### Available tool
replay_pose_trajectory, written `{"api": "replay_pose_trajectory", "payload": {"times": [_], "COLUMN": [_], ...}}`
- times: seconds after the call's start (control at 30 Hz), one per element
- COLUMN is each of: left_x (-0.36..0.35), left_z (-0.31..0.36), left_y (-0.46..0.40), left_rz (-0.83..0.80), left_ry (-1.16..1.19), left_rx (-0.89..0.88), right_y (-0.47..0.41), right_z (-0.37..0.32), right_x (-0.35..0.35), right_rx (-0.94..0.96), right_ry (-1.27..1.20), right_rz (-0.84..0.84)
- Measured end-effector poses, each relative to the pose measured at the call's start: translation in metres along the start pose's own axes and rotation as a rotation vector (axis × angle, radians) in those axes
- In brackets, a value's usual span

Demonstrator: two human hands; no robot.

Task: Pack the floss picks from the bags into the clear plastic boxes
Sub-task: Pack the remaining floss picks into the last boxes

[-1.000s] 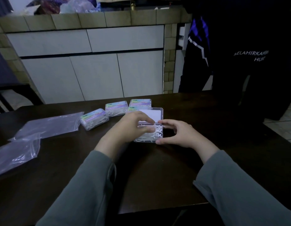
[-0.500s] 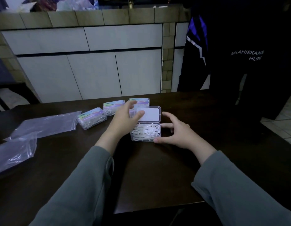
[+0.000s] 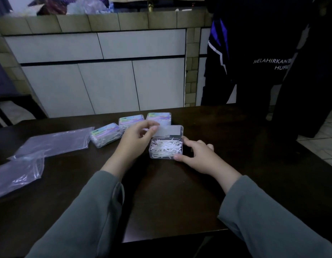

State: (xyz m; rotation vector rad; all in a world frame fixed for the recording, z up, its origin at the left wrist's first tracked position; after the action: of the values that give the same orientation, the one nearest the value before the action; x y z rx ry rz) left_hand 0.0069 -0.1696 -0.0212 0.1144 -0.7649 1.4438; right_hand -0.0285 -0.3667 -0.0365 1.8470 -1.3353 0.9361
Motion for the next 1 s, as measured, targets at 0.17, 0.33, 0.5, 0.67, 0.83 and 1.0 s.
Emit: {"api": "replay_pose_trajectory", "payload": {"times": [0.17,0.33,0.5,0.67,0.83,1.0], "left_x": [0.012,0.007,-0.005,-0.013,-0.017,-0.015], "left_z": [0.004,0.004,0.012,0.015,0.011,0.01], "left_y": [0.019,0.03,0.033,0.035,0.033,0.031], "left_rz": [-0.122,-0.223,-0.161,-0.093,-0.079,-0.102], "left_ry": [-0.269,-0.371,-0.536,-0.576,-0.556,-0.495], "left_rx": [-0.25,-0.34,-0.449,-0.449,-0.447,-0.411], "right_y": [-0.011,-0.014,-0.013,-0.013,-0.014,-0.015], "right_z": [0.008,0.009,0.009,0.011,0.011,0.011], "right_x": [-0.004,-0.007,-0.007,-0.008,-0.008,-0.008], "right_rx": [0.036,0.06,0.085,0.09,0.078,0.072], "right_ry": [-0.01,0.006,-0.002,-0.028,-0.027,-0.02], "right_rz": [0.095,0.115,0.129,0.134,0.131,0.119]}}
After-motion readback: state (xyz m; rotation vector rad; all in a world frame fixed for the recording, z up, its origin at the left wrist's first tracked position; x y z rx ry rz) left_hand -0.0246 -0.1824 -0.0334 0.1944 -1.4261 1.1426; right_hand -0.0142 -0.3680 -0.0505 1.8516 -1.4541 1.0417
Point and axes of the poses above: each hand's wrist, its own y-axis away from the middle knuckle, its own x-axis out of the back of the hand, z = x × y, the point moved 4 cm from there along -y, towards the middle knuckle, and after that the axes turned 6 degrees about -z, right-handed, at the moved point
